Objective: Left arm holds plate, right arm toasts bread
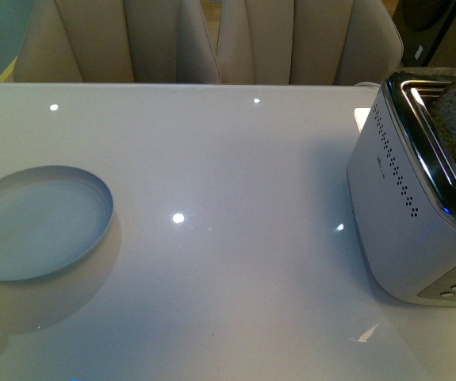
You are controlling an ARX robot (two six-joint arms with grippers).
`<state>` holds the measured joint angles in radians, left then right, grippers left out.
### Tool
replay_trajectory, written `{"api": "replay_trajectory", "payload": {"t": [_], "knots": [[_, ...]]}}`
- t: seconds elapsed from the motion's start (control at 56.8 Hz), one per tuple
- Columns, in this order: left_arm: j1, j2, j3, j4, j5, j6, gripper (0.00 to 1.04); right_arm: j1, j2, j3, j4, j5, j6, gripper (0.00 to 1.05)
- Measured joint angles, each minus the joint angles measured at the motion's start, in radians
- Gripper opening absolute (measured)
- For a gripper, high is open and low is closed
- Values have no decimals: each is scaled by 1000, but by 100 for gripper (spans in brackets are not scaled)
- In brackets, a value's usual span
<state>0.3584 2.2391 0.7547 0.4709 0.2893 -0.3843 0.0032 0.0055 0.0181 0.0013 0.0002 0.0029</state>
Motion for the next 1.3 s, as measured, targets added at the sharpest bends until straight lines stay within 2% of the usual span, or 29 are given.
{"api": "replay_trajectory", "payload": {"t": [0.792,0.985,1.073,1.161,1.214,1.302], "knots": [[19,72,0,40,3,10,4,0,0,0,0,0,0,96],[18,74,-6,40,0,11,25,0,0,0,0,0,0,96],[18,74,-7,41,0,11,39,0,0,0,0,0,0,96],[18,74,-7,43,0,11,40,0,0,0,0,0,0,96],[18,74,-9,43,0,11,47,0,0,0,0,0,0,96],[13,59,-19,44,5,4,51,0,0,0,0,0,0,96]]}}
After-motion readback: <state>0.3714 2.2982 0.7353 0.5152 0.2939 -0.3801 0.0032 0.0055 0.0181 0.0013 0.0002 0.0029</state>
